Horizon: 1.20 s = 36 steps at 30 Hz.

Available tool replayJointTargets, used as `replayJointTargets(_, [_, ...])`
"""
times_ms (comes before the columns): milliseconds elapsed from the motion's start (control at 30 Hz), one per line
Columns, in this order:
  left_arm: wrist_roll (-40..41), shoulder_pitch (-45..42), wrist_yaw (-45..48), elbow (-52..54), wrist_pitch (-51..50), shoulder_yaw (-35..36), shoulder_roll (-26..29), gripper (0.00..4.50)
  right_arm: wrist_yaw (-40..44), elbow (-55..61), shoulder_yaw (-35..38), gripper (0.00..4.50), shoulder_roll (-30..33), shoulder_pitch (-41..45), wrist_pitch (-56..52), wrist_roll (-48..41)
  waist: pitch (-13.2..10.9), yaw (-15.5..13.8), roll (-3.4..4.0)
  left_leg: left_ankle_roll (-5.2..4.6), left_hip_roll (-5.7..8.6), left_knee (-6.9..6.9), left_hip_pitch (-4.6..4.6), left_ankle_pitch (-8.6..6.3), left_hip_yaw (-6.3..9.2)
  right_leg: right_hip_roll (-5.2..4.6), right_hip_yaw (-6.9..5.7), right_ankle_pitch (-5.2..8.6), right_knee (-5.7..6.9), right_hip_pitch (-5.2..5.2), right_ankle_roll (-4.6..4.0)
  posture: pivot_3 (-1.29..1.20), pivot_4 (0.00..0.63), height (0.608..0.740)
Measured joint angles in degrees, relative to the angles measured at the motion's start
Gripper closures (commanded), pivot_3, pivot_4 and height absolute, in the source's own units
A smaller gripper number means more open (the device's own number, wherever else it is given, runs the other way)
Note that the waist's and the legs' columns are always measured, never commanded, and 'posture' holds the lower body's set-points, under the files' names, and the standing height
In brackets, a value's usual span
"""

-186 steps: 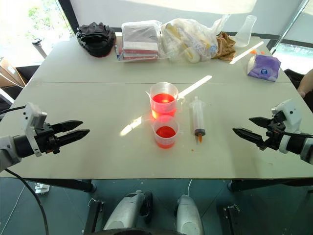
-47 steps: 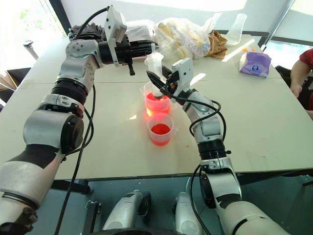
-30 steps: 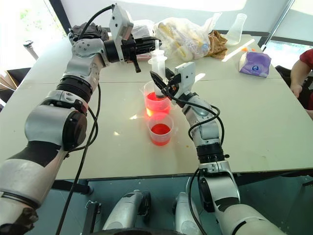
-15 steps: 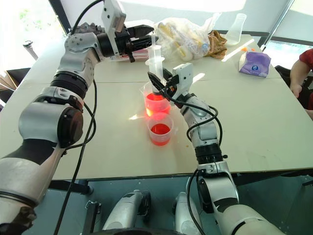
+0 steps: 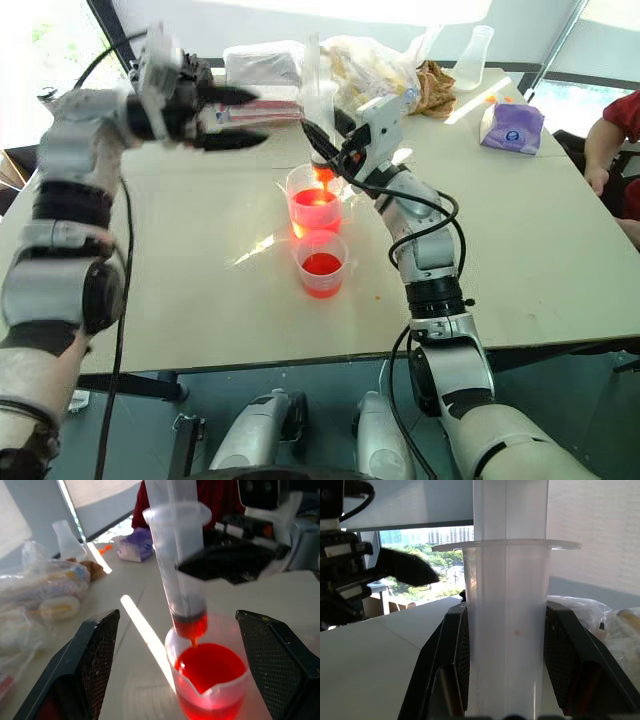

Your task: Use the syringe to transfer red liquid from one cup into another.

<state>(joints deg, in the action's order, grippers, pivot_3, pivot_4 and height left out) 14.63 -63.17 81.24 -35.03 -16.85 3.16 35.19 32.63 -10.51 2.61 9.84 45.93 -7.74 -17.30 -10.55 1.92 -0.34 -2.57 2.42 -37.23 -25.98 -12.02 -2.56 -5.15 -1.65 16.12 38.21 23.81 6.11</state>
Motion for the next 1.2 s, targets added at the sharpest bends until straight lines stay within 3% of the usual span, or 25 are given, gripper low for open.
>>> replayJointTargets(133, [3.6, 5.27, -4.31, 10.61, -9.15, 3.14, 3.28, 0.54, -0.37, 2.52, 0.64, 2.99, 0.95, 0.0, -3.0, -1.43, 0.0, -0.83, -0.01, 0.01, 0.01, -0.05, -0.01, -0.01, 0.03, -0.15, 0.0, 0.0, -0.02, -0.03, 0.0, 0.0, 0.15, 0.74])
replayJointTargets(300, [10.89, 16.88, -13.69, 28.13, -20.71, 10.31, 5.16, 0.54, -4.62, 14.03, 4.84, 2.99, 3.24, 2.45, -16.32, -10.68, 0.0, -1.29, -0.01, 0.02, 0.03, -0.02, 0.0, -0.02, 0.06, -0.29, -0.02, 0.0, -0.01, -0.01, -0.01, 0.0, 0.15, 0.74])
replayJointTargets(400, [13.8, 20.76, -18.39, 33.8, -24.76, 11.94, 4.56, 0.54, -7.18, 22.99, 6.97, 2.99, 5.8, 2.72, -24.1, -16.29, 0.03, -1.43, -0.06, 0.03, 0.03, -0.02, 0.0, -0.03, 0.11, -0.3, -0.04, 0.0, -0.07, -0.07, -0.02, 0.0, 0.15, 0.74])
replayJointTargets(567, [17.98, 21.98, -23.45, 38.74, -26.86, 13.34, 3.99, 0.54, -12.73, 35.62, 8.13, 2.99, 9.39, -3.96, -37.12, -25.58, 0.05, -1.2, -0.09, 0.01, 0.04, 0.08, 0.15, -0.05, 0.11, -0.32, -0.03, 0.0, -0.11, -0.15, -0.04, 0.0, 0.15, 0.74])
replayJointTargets(767, [19.82, 19.25, -23.16, 36.66, -27.16, 10.95, 4.05, 0.54, -20.45, 44.26, 9.94, 2.99, 8.94, -10.87, -43.28, -32.29, 0.05, -1.41, -0.1, 0.0, 0.04, 0.11, 0.22, -0.04, 0.1, -0.31, -0.03, -0.01, -0.13, -0.21, -0.06, 0.0, 0.15, 0.74])
replayJointTargets(900, [18.59, 9.55, -19.17, 28.22, -22.45, 6.58, 2.97, 0.54, -23.17, 45.92, 8.84, 2.99, 7.62, -14.77, -44.54, -35.5, 0.05, -1.56, -0.1, -0.1, 0.09, 0.03, 0.25, -0.09, 0.08, -0.32, -0.04, -0.02, -0.16, -0.3, -0.08, 0.0, 0.15, 0.74])
replayJointTargets(1033, [15.3, -2.9, -15.07, 16.74, -13.59, 1.97, -2.75, 0.54, -24.26, 46.58, 7.44, 2.99, 7.27, -17.01, -44.02, -35.87, 0.06, -2.22, -0.11, -0.36, 0.1, -0.03, 0.26, -0.21, -0.02, -0.3, -0.03, -0.02, -0.19, -0.34, -0.08, 0.0, 0.15, 0.74])
replayJointTargets(1200, [12.53, -10.18, -11.21, 5.54, -5.07, -0.74, -9.76, 0.54, -24.54, 46.58, 5.44, 2.99, 7.03, -18.02, -41.67, -34.46, 0.05, -2.24, -0.11, -0.53, 0.09, -0.08, 0.25, -0.3, -0.07, -0.26, -0.04, -0.02, -0.19, -0.34, -0.07, 0.0, 0.15, 0.74])
